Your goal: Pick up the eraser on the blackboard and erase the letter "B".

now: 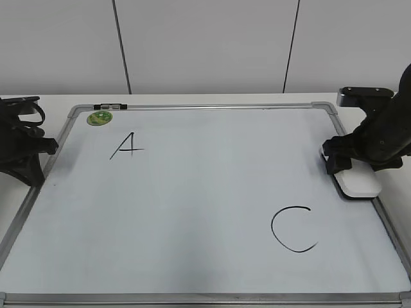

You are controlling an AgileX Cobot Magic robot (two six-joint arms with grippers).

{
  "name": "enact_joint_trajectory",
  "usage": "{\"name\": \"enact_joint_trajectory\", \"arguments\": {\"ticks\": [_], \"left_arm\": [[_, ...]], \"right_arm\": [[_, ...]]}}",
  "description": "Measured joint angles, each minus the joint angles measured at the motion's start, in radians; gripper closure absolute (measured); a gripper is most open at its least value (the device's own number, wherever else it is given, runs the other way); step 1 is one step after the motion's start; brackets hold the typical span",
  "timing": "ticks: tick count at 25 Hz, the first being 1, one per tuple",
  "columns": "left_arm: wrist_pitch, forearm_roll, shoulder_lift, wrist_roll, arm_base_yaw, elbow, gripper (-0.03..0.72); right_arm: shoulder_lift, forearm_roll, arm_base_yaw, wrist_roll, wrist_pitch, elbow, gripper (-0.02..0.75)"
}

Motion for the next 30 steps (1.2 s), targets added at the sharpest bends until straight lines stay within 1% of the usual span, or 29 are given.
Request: {"name": "enact_joint_trajectory", "arguments": {"ticks": [20, 30], "left_arm": [[0.0, -0.001, 0.0, 0.0, 0.0, 0.0, 0.676], [0.0, -0.001, 0.0, 0.0, 0.0, 0.0, 0.662]], "right_arm": [[0.006, 0.013, 0.0, 0.0, -0.002, 0.0, 0.152], [0.006, -0.013, 0.0, 0.0, 0.145, -0.116, 0.15]]}}
